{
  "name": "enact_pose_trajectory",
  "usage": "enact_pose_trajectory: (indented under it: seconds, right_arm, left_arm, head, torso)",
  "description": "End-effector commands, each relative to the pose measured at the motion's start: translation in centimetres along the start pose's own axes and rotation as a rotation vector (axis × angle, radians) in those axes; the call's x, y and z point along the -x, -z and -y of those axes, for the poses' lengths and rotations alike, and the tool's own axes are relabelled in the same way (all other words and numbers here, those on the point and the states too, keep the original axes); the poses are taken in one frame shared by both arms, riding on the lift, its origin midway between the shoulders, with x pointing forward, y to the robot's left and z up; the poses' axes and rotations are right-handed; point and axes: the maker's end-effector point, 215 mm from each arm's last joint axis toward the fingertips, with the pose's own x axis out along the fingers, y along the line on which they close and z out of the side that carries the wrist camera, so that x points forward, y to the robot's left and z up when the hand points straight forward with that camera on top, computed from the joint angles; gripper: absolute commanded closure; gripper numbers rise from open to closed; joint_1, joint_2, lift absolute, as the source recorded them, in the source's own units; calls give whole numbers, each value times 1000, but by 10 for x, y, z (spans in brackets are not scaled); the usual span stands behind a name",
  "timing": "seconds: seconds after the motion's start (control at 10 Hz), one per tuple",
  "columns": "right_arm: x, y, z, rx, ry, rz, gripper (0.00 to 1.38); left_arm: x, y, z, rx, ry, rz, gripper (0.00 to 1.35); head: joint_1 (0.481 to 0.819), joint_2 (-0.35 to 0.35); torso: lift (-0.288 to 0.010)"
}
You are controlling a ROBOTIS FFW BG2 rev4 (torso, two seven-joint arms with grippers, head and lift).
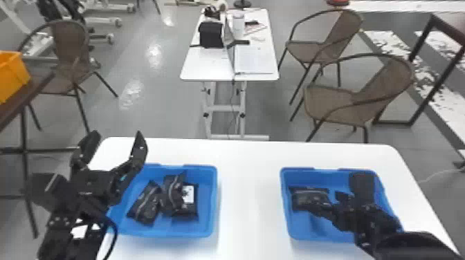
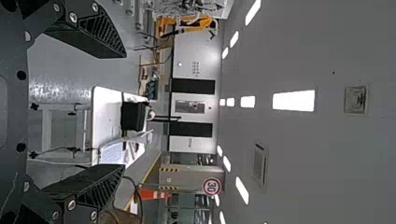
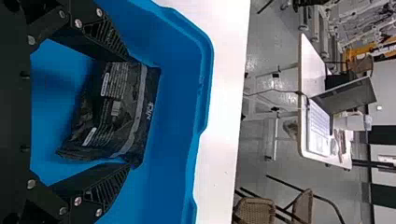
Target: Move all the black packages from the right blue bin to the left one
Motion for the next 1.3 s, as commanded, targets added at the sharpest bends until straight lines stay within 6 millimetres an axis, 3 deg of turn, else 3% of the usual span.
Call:
enact_pose_trajectory:
  seconds: [0.0,0.7,1.0,1.2]
  right_arm:
    - [-10,1,-4,20,-7,-17,243]
    - [-33,13,-9,11,-22,-84,265]
    - [-30,21,-18,-71,-40,-80,1088]
    - [-20,13,-11,-113,9,-64,1118]
  left_arm:
    - [1,0,-1,5,-3,1,200]
    - [13,8,-16,34,-34,-18,200]
    - [17,10,-23,29,-45,-21,200]
    - [19,12,-25,34,-50,-25,200]
  head:
    - [695,22]
    - [695,47]
    - [695,64]
    - [695,66]
  torso:
    - [0]
    - [0]
    - [0]
    - [0]
